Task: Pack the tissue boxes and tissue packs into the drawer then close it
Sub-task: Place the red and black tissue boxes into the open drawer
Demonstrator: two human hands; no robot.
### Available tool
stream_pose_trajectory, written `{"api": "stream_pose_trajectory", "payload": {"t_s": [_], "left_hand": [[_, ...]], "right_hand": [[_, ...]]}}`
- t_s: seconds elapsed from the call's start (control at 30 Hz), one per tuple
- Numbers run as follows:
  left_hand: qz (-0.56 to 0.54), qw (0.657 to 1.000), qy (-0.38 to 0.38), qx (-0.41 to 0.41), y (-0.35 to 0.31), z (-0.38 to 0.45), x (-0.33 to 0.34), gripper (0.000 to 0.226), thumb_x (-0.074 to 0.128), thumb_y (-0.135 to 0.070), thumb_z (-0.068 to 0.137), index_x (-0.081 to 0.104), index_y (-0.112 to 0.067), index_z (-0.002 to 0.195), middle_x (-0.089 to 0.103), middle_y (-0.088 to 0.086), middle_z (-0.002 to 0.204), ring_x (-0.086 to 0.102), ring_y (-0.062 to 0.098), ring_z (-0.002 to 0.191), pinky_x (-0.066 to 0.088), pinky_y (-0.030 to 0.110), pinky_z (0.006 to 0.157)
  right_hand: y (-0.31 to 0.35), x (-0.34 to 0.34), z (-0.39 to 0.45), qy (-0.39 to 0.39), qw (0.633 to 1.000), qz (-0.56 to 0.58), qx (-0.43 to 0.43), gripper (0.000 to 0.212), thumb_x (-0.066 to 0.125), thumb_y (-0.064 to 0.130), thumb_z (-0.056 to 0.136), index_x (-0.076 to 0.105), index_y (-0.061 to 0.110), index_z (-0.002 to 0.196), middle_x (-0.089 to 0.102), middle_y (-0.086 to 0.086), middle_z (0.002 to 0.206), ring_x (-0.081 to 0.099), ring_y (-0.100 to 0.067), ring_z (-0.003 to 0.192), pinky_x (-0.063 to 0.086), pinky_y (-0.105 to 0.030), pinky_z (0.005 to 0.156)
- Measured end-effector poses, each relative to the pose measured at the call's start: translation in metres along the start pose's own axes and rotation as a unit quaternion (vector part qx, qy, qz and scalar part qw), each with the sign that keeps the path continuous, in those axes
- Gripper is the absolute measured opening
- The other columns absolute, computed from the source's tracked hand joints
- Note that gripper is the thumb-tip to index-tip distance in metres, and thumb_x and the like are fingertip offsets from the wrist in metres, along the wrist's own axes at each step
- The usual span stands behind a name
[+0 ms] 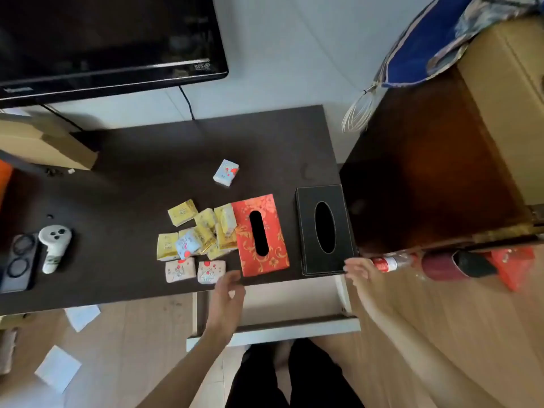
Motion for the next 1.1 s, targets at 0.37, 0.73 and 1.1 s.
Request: {"api": "stream_pose_trajectory", "payload": {"t_s": [0.37,0.73,1.1], "left_hand": [[0.173,0.98,-0.052,-0.079,-0.017,0.108,0.032,0.041,0.066,-0.039,0.088,0.052,-0.015,0.117,0.064,0.002,0.104,0.063,0.023,0.091,0.054,0.038,0.071],[0.214,0.971,-0.032,-0.103,-0.024,0.117,0.024,0.027,0.079,-0.037,0.074,0.061,-0.016,0.078,0.068,0.002,0.074,0.066,0.019,0.065,0.058,0.035,0.057],[0.062,0.992,-0.107,-0.03,0.028,0.012,0.033,0.021,0.083,-0.038,0.07,0.064,-0.032,0.079,0.069,-0.022,0.069,0.065,-0.008,0.065,0.053,0.014,0.058]], "right_hand": [[0.031,0.021,0.111,-0.028,0.991,-0.116,0.066,0.062,0.073,0.018,0.094,0.044,0.003,0.147,0.054,-0.018,0.147,0.053,-0.038,0.135,0.046,-0.052,0.111],[0.021,0.005,0.1,-0.082,0.988,-0.111,0.064,0.035,0.07,0.023,0.09,0.066,0.013,0.123,0.074,-0.006,0.118,0.069,-0.032,0.109,0.054,-0.038,0.086],[-0.048,-0.022,0.012,-0.174,0.978,0.054,0.105,0.028,0.074,0.01,0.082,0.067,0.019,0.108,0.075,-0.001,0.091,0.073,-0.02,0.085,0.057,-0.032,0.071]]}}
Point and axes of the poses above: each hand's wrist, its own z-axis towards the middle knuckle, its own x-axis out of the palm, y = z × x, the point moved 9 cm from there along z, towards the middle knuckle
